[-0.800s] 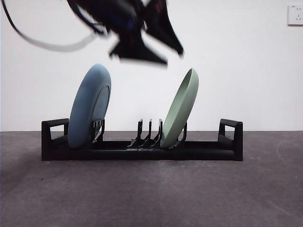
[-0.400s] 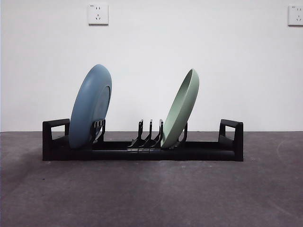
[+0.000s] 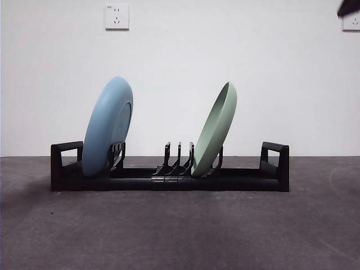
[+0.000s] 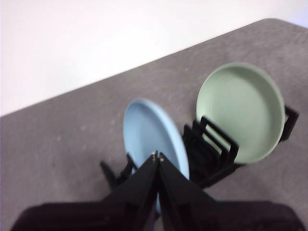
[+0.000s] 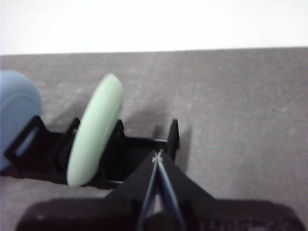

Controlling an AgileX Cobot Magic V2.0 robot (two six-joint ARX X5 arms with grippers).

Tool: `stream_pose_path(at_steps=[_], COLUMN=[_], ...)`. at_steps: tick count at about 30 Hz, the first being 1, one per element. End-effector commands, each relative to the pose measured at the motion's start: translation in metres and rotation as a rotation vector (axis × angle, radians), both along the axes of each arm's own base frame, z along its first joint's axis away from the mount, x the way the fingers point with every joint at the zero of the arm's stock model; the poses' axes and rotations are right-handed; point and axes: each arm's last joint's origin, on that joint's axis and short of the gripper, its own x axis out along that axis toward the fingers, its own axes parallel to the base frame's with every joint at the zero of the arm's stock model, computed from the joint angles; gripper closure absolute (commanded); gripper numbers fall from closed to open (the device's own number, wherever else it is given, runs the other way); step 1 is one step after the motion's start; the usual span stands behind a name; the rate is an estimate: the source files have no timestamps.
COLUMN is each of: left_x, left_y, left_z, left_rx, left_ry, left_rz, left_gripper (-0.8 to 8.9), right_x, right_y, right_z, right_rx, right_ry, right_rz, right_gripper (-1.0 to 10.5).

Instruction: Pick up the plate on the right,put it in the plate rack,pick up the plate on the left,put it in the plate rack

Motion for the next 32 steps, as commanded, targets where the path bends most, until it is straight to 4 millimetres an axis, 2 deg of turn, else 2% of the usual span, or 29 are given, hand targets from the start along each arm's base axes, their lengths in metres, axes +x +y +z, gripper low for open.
stream_pose_path(at_steps=[1,4,6,13,25,30,32], left_x=[-0.017,-0.034,-0.042,-0.05,-0.035,-0.047,-0.054], left_y=[0.009,0.015,0.017,0.019,0.015,0.018,0.023], left_z=[-0.031,-0.055,-0.061,-0.06,-0.072,-0.069,-0.074], left_rx=[-0.042,-0.075,-0.083,-0.091,-0.057,-0.009,-0.022], left_ry=[0.005,-0.013,-0.041,-0.053,0.062,-0.007,-0.06], left_rz=[0.04,0.057,0.056,0.057,0.061,0.037,0.063], left_gripper=[8.2,8.2,8.2,8.17,8.17,8.18,8.17], right_x=[-0.011,-0.022,-0.027,-0.027,-0.027,-0.027,-0.027], right_y=[0.0,-0.002,-0.003,-0.003,-0.003,-0.003,-0.003], right_z=[-0.023,-0.041,-0.046,-0.048,-0.049,-0.049,-0.049], right_rx=[0.026,0.023,0.019,0.056,0.051,0.051,0.05], right_ry=[-0.01,-0.025,-0.021,0.0,0.012,0.012,0.012], right_rz=[-0.01,-0.014,-0.014,-0.028,-0.03,-0.03,-0.03], right_gripper=[9.6,9.6,9.5,9.5,9.5,9.5,9.5])
